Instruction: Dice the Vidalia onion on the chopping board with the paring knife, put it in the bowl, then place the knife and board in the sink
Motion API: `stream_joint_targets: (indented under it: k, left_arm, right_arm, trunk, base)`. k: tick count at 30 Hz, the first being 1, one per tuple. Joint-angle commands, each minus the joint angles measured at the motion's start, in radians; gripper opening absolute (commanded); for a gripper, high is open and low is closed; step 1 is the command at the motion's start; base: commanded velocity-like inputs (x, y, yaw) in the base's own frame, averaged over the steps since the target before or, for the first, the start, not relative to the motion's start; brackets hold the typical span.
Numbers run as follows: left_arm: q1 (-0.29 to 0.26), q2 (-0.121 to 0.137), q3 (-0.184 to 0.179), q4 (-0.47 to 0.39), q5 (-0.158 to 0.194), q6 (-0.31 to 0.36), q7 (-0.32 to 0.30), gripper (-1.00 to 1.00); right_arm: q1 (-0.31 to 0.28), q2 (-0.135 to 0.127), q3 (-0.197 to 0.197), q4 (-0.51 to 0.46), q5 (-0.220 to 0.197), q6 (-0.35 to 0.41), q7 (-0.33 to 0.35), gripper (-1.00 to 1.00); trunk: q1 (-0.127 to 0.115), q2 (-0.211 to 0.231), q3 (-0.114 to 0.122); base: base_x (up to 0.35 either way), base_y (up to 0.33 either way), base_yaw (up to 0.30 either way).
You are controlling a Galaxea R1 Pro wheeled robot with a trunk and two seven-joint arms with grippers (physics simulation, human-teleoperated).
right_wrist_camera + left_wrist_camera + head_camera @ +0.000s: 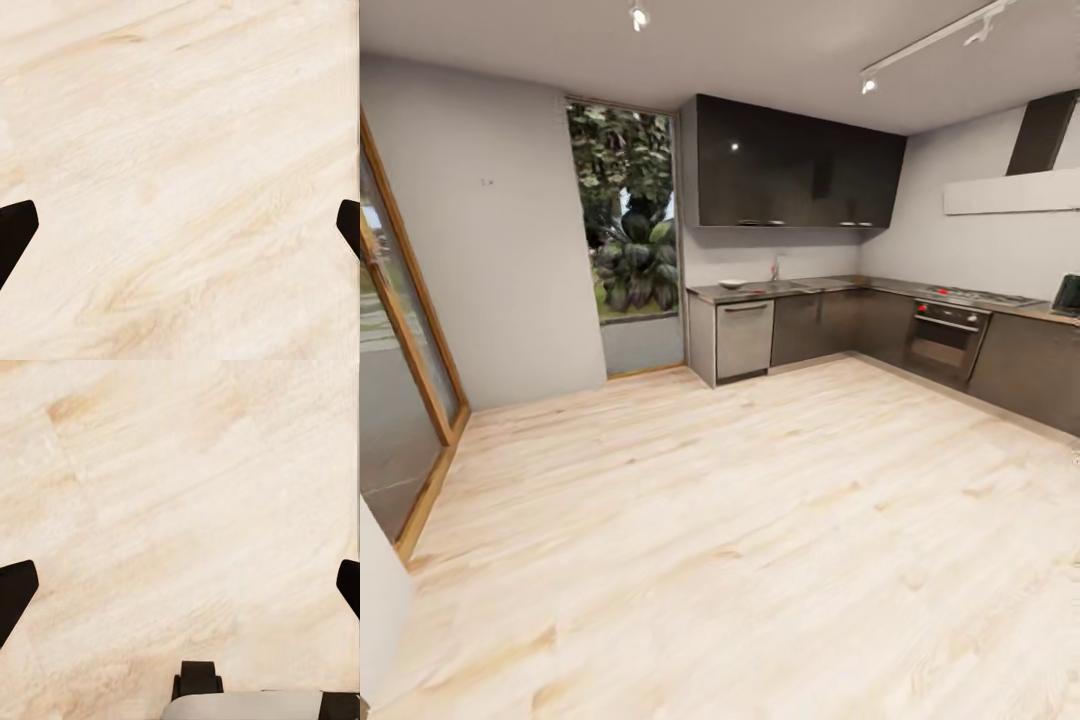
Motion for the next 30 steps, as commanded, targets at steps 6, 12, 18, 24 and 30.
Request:
stream_joint_targets:
  k: [6,12,18,24,30]
  left_arm:
    - [0.000,0.000,0.001,-0.001,0.001,-0.001,0.000,1.00]
    - [0.000,0.000,0.001,-0.001,0.001,-0.001,0.000,1.00]
    - [0.000,0.000,0.001,-0.001,0.001,-0.001,0.000,1.00]
    - [0.000,0.000,0.001,-0.001,0.001,-0.001,0.000,1.00]
    - [0.000,0.000,0.001,-0.001,0.001,-0.001,0.000,1.00]
  right_arm:
    - [0.000,0.000,0.000,0.001,0.000,-0.003,-0.001,1.00]
    - [0.000,0.000,0.000,0.000,0.000,-0.003,-0.001,1.00]
    - [0.000,0.000,0.000,0.000,0.000,-0.003,-0.001,1.00]
    - [0.000,0.000,0.000,0.000,0.000,-0.003,-0.001,1.00]
    - [0.000,0.000,0.000,0.001,0.000,-0.003,-0.001,1.00]
  trunk:
    - [0.001,0.000,-0.001]
    - [0.001,0.000,-0.001]
    - [0.001,0.000,-0.001]
    - [0.001,0.000,-0.001]
    - [0.001,0.000,-0.001]
  base:
    - [0.344,0.000,-0.234]
    - [0.344,0.000,-0.280]
    - [0.344,0.000,-0.291]
    - [0.344,0.000,-0.292]
    - [0.344,0.000,-0.292]
